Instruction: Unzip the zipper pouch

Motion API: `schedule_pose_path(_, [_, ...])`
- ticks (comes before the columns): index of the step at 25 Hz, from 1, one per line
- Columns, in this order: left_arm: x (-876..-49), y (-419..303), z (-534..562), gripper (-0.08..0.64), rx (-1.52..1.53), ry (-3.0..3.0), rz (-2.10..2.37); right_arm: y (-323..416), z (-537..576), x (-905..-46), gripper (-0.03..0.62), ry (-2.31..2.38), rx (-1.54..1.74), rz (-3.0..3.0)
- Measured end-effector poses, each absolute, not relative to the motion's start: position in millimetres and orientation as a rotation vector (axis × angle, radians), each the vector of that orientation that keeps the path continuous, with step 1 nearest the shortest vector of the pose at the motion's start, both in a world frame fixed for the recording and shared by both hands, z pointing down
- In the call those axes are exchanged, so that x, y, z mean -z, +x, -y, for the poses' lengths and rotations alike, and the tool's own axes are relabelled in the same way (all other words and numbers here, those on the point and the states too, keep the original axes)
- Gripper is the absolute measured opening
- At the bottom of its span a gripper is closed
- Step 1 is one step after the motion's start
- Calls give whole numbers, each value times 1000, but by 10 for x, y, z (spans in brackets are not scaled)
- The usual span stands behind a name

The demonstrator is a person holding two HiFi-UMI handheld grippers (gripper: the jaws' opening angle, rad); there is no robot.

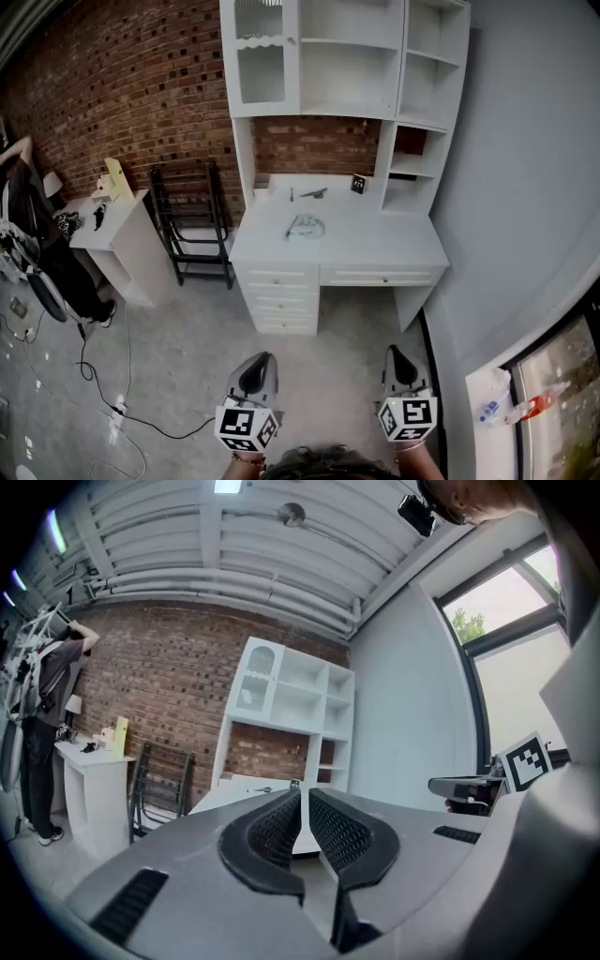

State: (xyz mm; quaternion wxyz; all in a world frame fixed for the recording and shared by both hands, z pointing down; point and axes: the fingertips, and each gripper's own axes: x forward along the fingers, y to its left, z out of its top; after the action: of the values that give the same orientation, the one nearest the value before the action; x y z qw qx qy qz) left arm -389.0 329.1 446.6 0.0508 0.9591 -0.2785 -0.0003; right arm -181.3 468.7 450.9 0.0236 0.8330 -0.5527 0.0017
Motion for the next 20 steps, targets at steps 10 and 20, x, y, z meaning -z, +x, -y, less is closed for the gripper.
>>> schedule_pose_path(10, [-4470,-3633,-3281,245,-23,2931,787,-1713,-4520,-4479,209,2511,0,1815])
schedule_pose_path(20, [-4342,-3419,-3481,509,71,2974,672,-1699,-4415,-4514,531,2448,21,1936])
